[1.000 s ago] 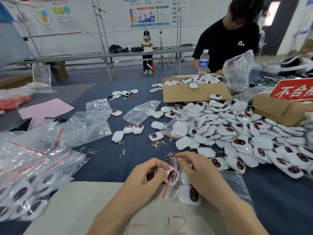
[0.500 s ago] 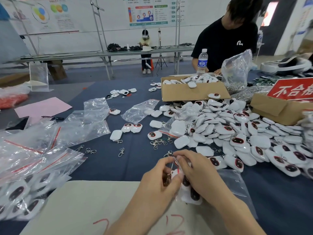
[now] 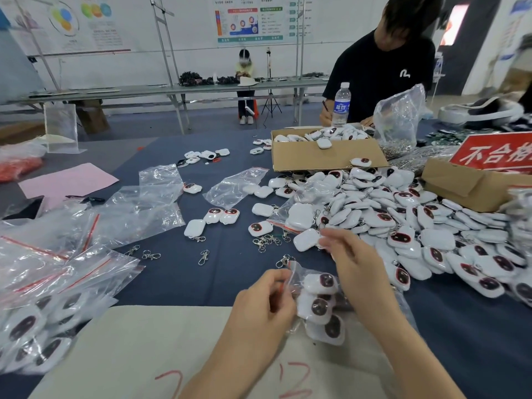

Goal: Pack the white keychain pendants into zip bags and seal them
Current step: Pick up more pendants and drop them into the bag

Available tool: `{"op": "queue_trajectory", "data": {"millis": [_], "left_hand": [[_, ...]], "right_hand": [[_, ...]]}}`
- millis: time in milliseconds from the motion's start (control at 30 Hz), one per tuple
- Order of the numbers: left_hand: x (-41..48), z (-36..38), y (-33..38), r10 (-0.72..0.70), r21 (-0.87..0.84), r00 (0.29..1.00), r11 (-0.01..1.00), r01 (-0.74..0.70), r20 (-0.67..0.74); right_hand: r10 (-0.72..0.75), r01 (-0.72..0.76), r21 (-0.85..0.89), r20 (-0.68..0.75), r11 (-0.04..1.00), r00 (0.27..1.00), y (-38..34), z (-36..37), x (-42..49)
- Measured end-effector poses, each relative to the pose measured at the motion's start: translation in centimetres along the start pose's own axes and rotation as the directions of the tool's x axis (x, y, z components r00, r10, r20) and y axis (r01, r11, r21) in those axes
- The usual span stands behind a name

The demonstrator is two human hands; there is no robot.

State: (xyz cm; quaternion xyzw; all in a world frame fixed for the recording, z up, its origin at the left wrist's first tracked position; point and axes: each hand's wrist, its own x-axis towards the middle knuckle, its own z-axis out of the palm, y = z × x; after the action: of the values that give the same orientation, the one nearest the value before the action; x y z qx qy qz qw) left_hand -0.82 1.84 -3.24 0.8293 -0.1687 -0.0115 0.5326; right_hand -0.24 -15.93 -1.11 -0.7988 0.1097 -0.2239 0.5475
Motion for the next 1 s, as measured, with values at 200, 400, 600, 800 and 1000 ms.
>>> {"op": "queue_trajectory", "data": {"millis": [200, 400, 600, 800, 1000], "left_hand": [[0.4, -0.8, -0.7, 0.016, -0.005, 0.996, 1.000, -0.017, -0.084], [1.6, -2.0, -1.5, -0.041, 0.025, 0.969, 0.999, 0.048, -0.243], [1.9, -1.6, -1.6, -0.051, 0.041, 0.970, 0.997, 0.062, -0.240], [2.1, -1.5, -1.4, -0.060, 0.084, 0.970, 0.993, 0.082, -0.236], [2.4, -1.4, -1.8, -0.060, 0.072, 0.968, 0.994, 0.080, -0.245]], "right_hand": [[-0.106, 0.003, -0.609, -0.134, 0.793, 0.985, 1.0, -2.1, 0.1], [0.024, -0.028, -0.774, -0.016, 0.632, 1.000, 1.5, -2.1, 0.0], [-0.014, 0.009, -0.731, -0.001, 0.682, 1.000, 2.4, -1.8, 0.3], [0.048, 0.040, -0.807, 0.084, 0.589, 0.995, 2.6, -1.2, 0.5], [-0.048, 0.058, -0.730, 0.035, 0.681, 0.998, 2.3, -1.3, 0.7]]}}
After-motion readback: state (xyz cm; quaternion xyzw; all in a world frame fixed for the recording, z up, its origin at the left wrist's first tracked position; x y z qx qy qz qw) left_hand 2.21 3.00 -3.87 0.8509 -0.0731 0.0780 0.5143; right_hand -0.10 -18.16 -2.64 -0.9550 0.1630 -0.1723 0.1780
